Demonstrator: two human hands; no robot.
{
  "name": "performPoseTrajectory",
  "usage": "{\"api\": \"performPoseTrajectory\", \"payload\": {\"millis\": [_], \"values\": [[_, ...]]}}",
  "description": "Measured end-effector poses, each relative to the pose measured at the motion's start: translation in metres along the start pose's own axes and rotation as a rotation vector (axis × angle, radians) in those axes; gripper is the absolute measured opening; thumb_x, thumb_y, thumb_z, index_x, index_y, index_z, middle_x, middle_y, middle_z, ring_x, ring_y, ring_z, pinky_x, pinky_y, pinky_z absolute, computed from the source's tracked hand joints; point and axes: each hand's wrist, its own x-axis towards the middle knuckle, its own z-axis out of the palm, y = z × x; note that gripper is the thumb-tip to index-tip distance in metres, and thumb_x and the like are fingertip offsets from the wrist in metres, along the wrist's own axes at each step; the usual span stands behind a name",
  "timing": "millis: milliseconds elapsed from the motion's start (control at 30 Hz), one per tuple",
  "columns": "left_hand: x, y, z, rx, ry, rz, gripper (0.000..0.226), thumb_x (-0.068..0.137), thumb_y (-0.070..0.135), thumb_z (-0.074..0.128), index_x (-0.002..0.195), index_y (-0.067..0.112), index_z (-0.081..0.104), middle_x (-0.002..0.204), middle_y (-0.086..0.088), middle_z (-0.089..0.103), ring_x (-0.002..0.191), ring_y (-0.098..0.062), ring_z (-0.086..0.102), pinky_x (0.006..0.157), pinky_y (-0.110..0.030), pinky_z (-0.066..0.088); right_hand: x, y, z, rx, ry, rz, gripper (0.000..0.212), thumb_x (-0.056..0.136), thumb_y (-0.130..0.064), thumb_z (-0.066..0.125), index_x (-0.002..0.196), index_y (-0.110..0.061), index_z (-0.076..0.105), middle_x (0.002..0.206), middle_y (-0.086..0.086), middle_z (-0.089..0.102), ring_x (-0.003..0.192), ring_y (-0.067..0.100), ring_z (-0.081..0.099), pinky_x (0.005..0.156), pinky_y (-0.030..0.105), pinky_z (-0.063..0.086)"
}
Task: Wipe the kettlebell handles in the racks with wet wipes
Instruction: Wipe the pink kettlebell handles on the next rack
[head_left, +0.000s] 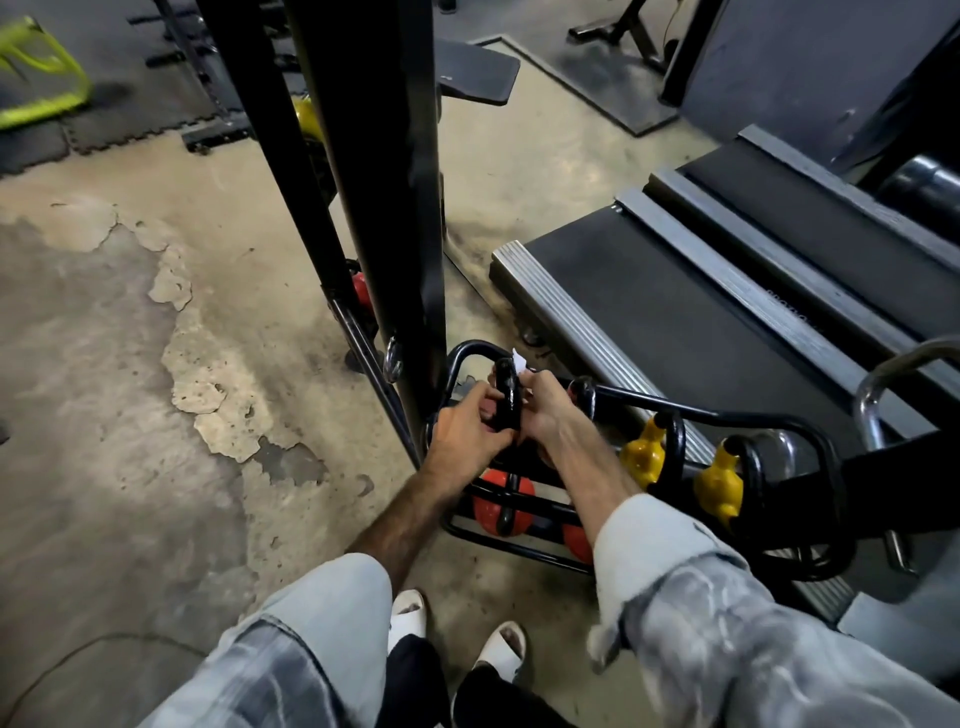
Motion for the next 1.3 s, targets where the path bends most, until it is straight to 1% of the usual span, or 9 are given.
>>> {"api": "performPoseTrajectory", "payload": {"millis": [133,267,333,400,500,667,967,1167,1300], "values": [[0.002,0.000,0.000,0.003,0.000,-0.006,0.038,0.066,0.031,0.076,0.094,0.037,0.052,0.083,0.013,0.068,0.069,-0.005,0.063,0.075,-0.021,0.051,0.014,-0.007,0.006,-0.028,0.065,0.036,0.031,0.102,-0.017,0.036,0.091,0.004,0.056,0.077,0.017,0.054,0.059,0.025,0.049,0.045,0.028,0.046],[-0.001,-0.001,0.000,-0.014,0.005,-0.008,0.038,0.064,0.038,0.077,0.094,0.034,0.054,0.082,0.012,0.068,0.070,-0.006,0.063,0.073,-0.022,0.052,-0.003,-0.001,0.001,-0.066,0.085,-0.120,0.020,0.088,0.000,0.053,0.069,-0.003,0.057,0.054,0.011,0.054,0.041,0.019,0.056,0.039,0.024,0.049],[-0.003,0.001,-0.002,-0.037,0.010,-0.013,0.040,0.065,0.041,0.079,0.097,0.032,0.057,0.082,0.013,0.067,0.070,-0.003,0.063,0.072,-0.020,0.051,0.001,0.006,-0.007,-0.231,0.199,-0.266,0.016,0.083,-0.001,0.060,0.073,-0.011,0.067,0.073,0.008,0.066,0.067,0.021,0.070,0.060,0.036,0.061],[-0.004,0.002,-0.004,-0.031,-0.005,-0.023,0.042,0.065,0.040,0.080,0.100,0.031,0.058,0.083,0.014,0.067,0.073,0.000,0.062,0.071,-0.017,0.049,0.005,0.005,-0.011,-0.474,0.261,-0.414,0.008,0.082,-0.013,0.067,0.084,-0.017,0.075,0.093,0.001,0.073,0.094,0.021,0.069,0.086,0.041,0.058],[0.000,0.003,-0.007,0.002,-0.016,-0.045,0.040,0.063,0.037,0.079,0.097,0.033,0.058,0.085,0.012,0.068,0.073,-0.001,0.063,0.072,-0.019,0.050,0.003,-0.003,-0.007,-0.757,0.259,-0.556,0.015,0.081,-0.029,0.069,0.092,-0.023,0.076,0.098,-0.005,0.075,0.097,0.014,0.067,0.091,0.038,0.055],[0.001,0.004,-0.011,0.029,-0.026,-0.038,0.042,0.053,0.041,0.064,0.093,0.033,0.056,0.084,0.007,0.068,0.082,-0.015,0.066,0.080,-0.032,0.055,-0.016,0.008,-0.014,-0.920,0.252,-0.704,0.009,0.084,-0.020,0.068,0.091,-0.022,0.074,0.097,-0.002,0.074,0.096,0.012,0.065,0.089,0.030,0.051],[-0.001,-0.003,-0.020,-0.007,-0.079,0.010,0.037,0.066,0.032,0.077,0.097,0.026,0.057,0.087,0.006,0.070,0.079,-0.010,0.067,0.075,-0.024,0.053,-0.051,0.010,-0.036,-0.865,0.193,-0.622,0.015,0.081,-0.022,0.075,0.095,-0.020,0.078,0.093,-0.006,0.075,0.093,0.009,0.068,0.088,0.030,0.054],[0.004,-0.002,-0.020,0.037,-0.104,0.047,0.040,0.069,0.024,0.079,0.103,0.019,0.058,0.090,0.001,0.068,0.069,-0.009,0.062,0.065,-0.019,0.049,-0.068,0.014,-0.072,-0.605,0.343,-0.665,0.019,0.081,-0.014,0.073,0.078,-0.033,0.072,0.089,-0.009,0.075,0.082,0.007,0.072,0.079,0.036,0.061],[0.006,-0.005,-0.022,0.102,-0.092,0.091,0.043,0.070,0.023,0.080,0.106,0.017,0.057,0.098,0.002,0.062,0.079,-0.009,0.060,0.066,-0.014,0.044,-0.073,0.014,-0.089,-0.640,0.493,-0.765,0.018,0.084,-0.009,0.069,0.092,-0.025,0.074,0.091,-0.008,0.074,0.085,0.006,0.070,0.083,0.026,0.057]]}}
